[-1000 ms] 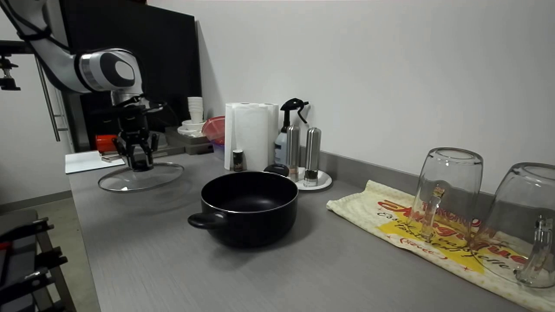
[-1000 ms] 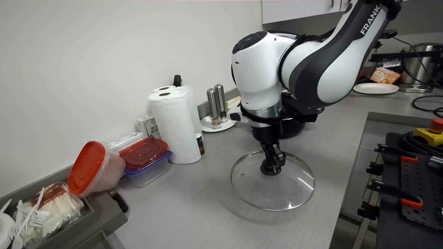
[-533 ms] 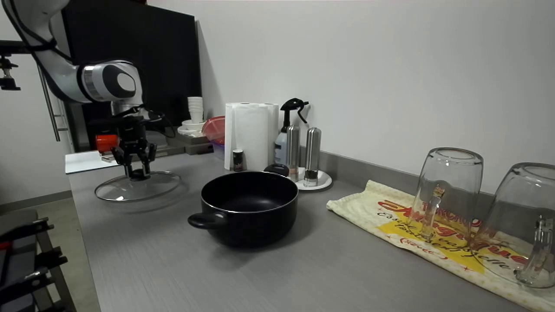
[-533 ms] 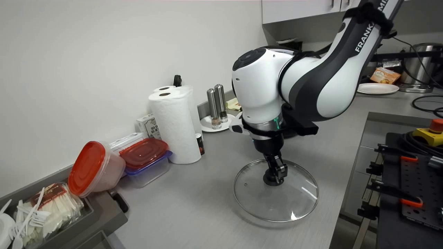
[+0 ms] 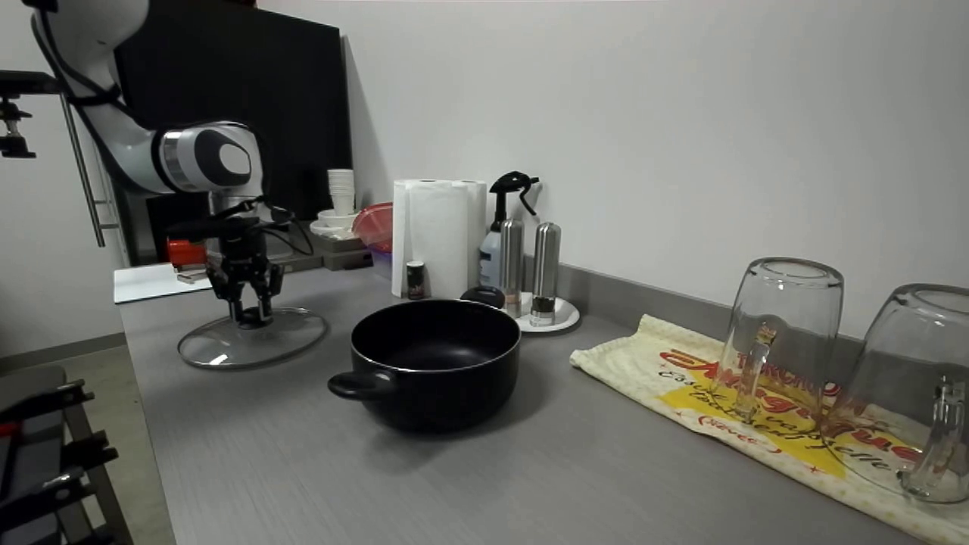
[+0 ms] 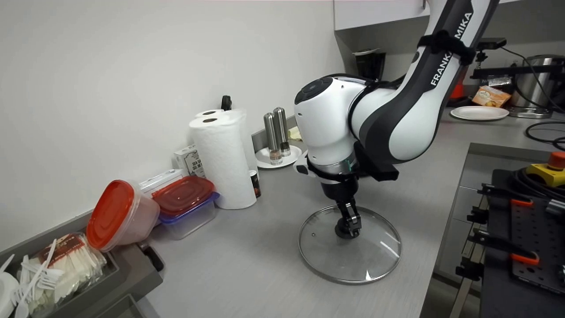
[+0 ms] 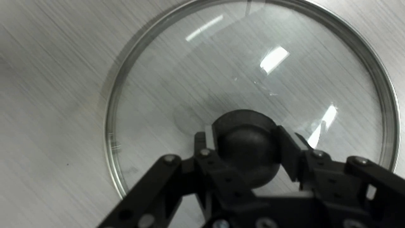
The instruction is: Pick up the lid from the pot and put it on the table.
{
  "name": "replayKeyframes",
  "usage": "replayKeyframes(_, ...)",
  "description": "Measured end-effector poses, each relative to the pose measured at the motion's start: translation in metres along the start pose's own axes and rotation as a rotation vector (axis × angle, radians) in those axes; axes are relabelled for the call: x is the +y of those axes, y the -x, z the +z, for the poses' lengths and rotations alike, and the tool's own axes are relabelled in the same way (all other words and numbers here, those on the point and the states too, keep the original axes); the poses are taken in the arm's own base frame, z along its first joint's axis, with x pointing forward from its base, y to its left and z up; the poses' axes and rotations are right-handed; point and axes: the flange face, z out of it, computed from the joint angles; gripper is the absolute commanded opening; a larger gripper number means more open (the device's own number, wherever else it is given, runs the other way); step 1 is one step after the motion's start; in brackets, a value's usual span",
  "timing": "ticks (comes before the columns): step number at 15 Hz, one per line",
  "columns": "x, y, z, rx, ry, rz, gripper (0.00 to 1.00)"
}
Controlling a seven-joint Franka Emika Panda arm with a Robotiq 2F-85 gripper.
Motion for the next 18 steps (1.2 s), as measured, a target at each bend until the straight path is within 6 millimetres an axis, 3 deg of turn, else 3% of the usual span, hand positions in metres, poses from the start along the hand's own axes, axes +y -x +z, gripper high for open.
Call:
replayKeyframes(2, 0.0028, -0.0002, 0.0003, 0.0, 0.0, 0.012, 0.49)
replayKeyframes(18, 0.0041, 0.0004, 0.0006, -0.004, -0.005, 0.017, 0.49)
